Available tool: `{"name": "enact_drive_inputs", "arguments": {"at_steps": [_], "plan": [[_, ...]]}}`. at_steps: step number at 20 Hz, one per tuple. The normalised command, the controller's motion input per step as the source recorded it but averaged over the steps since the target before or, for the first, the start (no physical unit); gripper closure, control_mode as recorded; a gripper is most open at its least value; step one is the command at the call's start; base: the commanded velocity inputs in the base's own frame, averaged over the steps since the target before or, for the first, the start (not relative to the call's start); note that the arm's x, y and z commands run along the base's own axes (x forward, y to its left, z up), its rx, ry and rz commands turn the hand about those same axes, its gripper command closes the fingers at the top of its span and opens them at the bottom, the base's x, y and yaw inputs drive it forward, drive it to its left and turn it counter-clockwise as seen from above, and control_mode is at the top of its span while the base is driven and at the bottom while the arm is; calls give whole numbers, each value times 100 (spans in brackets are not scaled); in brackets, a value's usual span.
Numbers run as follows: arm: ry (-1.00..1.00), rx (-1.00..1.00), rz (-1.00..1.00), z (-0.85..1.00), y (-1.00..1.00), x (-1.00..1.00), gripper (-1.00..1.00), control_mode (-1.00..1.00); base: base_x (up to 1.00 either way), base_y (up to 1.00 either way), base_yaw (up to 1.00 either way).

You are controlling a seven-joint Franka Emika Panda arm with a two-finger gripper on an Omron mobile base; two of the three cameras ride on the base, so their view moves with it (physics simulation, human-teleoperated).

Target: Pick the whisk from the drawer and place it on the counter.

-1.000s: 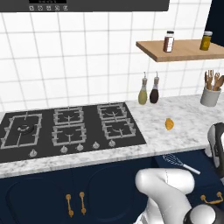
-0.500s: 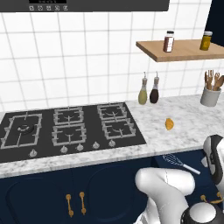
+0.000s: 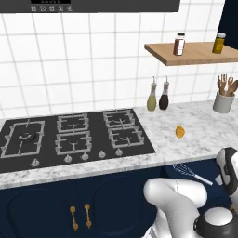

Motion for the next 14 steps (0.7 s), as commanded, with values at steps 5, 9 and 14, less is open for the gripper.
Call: {"name": "enact_drive_inputs", "arguments": {"at_steps": [5,9,14], "plan": [[4,0,6,-6,0,25,-100,-100,0,0,0],[5,0,1,-22,-7,12,-100,-100,0,0,0],[1,0,0,-20,-10,10,-100,-100,0,0,0]]}}
